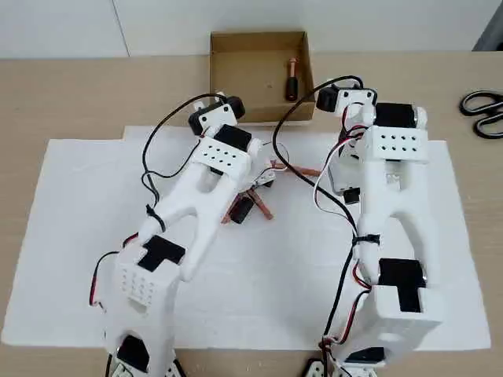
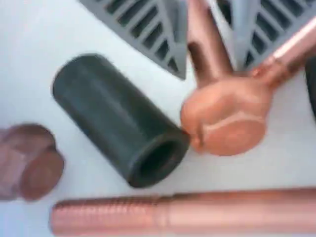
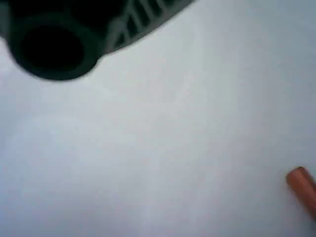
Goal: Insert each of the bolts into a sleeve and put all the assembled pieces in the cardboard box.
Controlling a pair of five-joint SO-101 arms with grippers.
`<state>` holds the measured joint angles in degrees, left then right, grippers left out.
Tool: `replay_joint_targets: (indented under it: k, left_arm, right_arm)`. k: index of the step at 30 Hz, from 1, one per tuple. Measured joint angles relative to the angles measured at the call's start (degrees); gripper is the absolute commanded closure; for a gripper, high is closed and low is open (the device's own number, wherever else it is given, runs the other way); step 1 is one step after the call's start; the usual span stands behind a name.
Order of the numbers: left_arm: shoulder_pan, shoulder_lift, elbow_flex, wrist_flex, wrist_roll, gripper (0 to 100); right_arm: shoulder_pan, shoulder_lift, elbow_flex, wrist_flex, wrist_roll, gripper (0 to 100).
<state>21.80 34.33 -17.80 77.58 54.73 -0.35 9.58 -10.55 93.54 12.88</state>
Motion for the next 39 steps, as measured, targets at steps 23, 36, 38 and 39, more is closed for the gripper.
replay_joint_targets:
  k: [23, 36, 38, 39]
  left_arm:
    - [0.0, 3.8, -10.0, 6.8, 0.0, 99]
    - [-0.4, 3.8, -28.1, 20.1, -6.5, 99]
    - [-1.8, 3.8, -31.6, 21.3, -9.9, 99]
    - [-3.0, 3.8, -33.2, 21.5, -12.0, 99]
  right_arm:
    - [0.0, 0.0, 0.0, 0.0, 0.0, 99.5]
    - [0.0, 0.0, 0.0, 0.0, 0.0, 99.5]
    - [0.0, 0.0, 0.0, 0.0, 0.0, 99.5]
    - [0.0, 0.0, 0.0, 0.0, 0.0, 99.5]
